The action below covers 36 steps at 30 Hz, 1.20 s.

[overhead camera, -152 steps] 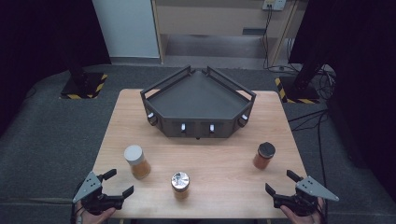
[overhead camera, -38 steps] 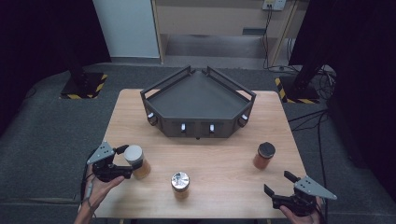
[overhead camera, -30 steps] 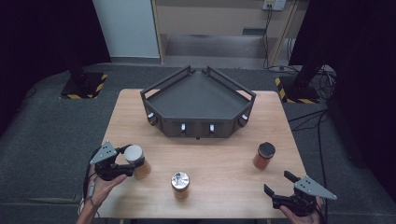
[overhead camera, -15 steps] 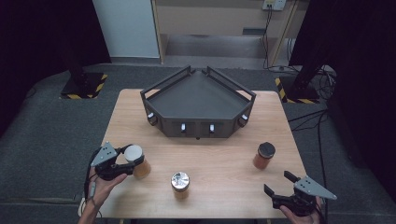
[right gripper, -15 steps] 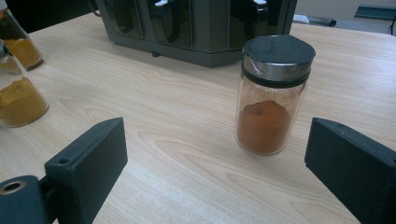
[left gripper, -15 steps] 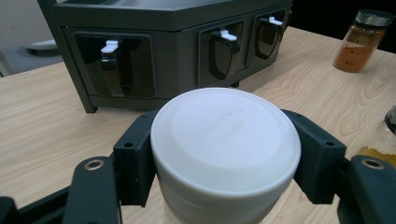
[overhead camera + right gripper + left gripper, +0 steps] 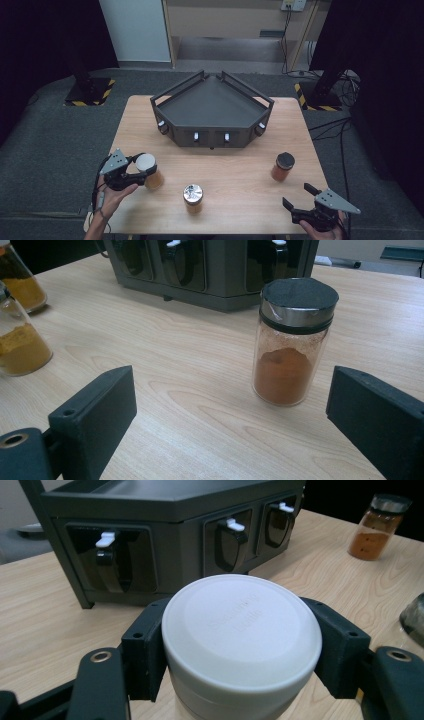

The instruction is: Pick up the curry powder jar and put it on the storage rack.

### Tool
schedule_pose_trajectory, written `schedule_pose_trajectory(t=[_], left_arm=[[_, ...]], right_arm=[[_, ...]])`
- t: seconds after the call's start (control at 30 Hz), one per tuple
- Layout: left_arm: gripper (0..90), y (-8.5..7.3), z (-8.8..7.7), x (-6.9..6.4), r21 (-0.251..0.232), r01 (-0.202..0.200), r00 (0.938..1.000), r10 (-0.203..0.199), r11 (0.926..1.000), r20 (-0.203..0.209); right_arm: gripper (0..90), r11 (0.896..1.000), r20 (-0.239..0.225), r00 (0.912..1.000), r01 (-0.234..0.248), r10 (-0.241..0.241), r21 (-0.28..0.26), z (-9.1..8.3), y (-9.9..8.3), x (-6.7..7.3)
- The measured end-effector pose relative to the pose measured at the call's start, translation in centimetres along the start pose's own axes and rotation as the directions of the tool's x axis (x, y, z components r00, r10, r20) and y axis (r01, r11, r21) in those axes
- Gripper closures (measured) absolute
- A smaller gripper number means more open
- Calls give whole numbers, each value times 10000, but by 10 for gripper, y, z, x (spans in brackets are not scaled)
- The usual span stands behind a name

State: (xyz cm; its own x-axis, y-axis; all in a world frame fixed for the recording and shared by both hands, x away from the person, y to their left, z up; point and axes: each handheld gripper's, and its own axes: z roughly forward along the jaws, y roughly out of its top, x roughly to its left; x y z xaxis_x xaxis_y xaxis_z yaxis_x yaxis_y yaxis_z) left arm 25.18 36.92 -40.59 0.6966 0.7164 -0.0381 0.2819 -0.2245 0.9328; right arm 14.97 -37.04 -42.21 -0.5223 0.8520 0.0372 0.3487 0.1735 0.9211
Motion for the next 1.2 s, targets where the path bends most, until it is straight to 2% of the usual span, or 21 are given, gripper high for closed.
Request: schedule_pose_trajectory(t=[0.33,0.57,0.83,1.2], left_arm=[[329,23,7,0,114,103,9998,-105,9999,157],[329,39,14,0,72,24,9998,-25,10000,203],[329,64,20,-2,122,-145,9995,142,9998,275],[329,97,32,1,113,1,9994,-5,9999,352]], right_arm=[[59,10000,-17,10000,-8,8,-11,0,0,0],[59,10000,-20,10000,9,-9,-4,0,0,0],[59,10000,-29,10000,-22,22,-2,0,0,0],[60,10000,-50,10000,-41,41,-9,0,0,-1]])
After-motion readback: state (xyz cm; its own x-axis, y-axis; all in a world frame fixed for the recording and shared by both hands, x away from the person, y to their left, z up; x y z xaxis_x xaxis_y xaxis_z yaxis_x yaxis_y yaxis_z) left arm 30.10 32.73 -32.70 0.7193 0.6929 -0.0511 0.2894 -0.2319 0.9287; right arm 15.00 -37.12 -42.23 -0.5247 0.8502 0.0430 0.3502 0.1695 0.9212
